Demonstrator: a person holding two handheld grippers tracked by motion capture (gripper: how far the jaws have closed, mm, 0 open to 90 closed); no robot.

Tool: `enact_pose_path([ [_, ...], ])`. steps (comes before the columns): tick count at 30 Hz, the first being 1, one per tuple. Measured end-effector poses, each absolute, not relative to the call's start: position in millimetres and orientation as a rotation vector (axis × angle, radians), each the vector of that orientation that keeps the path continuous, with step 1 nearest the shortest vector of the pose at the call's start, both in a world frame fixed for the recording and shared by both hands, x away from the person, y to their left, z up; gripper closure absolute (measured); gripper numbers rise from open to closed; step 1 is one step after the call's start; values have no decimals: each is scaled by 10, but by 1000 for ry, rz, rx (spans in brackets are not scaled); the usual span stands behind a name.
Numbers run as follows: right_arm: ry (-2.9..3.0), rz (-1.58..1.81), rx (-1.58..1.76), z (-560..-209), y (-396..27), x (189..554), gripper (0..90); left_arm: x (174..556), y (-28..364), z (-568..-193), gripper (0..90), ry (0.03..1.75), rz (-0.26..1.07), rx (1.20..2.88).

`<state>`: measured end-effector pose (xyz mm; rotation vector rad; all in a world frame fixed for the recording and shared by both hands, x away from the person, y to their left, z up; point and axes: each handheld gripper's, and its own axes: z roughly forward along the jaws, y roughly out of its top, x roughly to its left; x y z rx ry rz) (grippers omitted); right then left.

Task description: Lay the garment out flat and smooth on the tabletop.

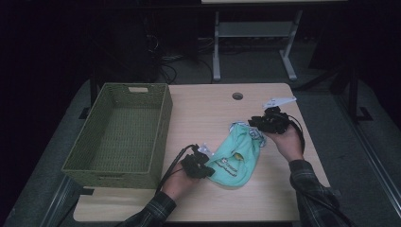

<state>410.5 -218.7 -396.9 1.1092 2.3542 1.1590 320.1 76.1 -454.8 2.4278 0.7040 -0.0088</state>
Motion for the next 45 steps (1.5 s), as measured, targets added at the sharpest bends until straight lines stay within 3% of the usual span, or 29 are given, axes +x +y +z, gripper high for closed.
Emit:
enact_pose_path([
  [8, 2359, 1147, 1101, -3993, -2372, 3900, 766, 3200, 760, -4549, 884, 706, -10, 2427],
  [17, 2370, 1121, 1192, -4284, -2605, 3752, 823, 3202, 767, -4546, 884, 705, -13, 2435],
  [25, 2385, 1090, 1259, -4512, -2592, 3840, 800, 3202, 765, -4545, 885, 701, -10, 2437],
  [36, 2389, 1077, 1293, -4572, -2465, 4042, 728, 3202, 764, -4543, 885, 697, -9, 2442],
  [42, 2403, 1023, 1285, -4684, -2384, 4095, 752, 3201, 764, -4543, 885, 697, -9, 2441],
  [45, 2391, 1029, 1282, -4692, -2391, 4088, 808, 3203, 766, -4543, 885, 697, -10, 2441],
])
